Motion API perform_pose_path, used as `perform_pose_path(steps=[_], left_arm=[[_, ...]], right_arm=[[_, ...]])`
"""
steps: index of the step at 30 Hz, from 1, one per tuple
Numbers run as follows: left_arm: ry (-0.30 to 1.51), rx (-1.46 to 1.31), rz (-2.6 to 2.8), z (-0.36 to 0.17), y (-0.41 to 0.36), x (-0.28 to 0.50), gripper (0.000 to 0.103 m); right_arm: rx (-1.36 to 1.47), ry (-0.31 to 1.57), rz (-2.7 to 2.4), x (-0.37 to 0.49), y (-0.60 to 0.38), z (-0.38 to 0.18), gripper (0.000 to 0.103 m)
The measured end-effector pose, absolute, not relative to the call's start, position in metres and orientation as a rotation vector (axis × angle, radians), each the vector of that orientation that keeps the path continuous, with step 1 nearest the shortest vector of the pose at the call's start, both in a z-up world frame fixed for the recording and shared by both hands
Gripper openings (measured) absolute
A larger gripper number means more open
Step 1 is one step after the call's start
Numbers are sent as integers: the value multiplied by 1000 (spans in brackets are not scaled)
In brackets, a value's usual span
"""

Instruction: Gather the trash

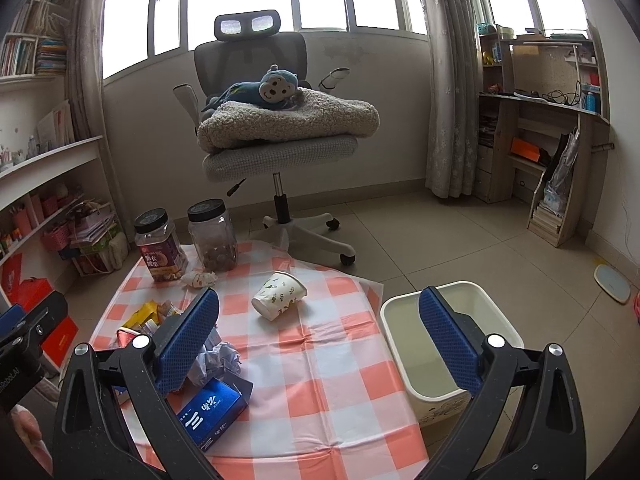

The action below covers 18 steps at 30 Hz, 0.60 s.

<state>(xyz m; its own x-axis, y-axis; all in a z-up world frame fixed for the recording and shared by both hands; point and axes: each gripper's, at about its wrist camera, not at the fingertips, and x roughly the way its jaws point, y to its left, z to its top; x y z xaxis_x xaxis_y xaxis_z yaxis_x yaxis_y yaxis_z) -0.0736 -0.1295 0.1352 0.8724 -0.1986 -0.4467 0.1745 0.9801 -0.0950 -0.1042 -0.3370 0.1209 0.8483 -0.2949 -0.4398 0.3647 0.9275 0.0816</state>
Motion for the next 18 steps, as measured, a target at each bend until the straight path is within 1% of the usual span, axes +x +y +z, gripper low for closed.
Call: perform_pose_path(steps=[18], left_arm=[[463,-33,-213,133,-136,-80,96]], right_arm=[[110,358,-361,-120,-324,130,96]])
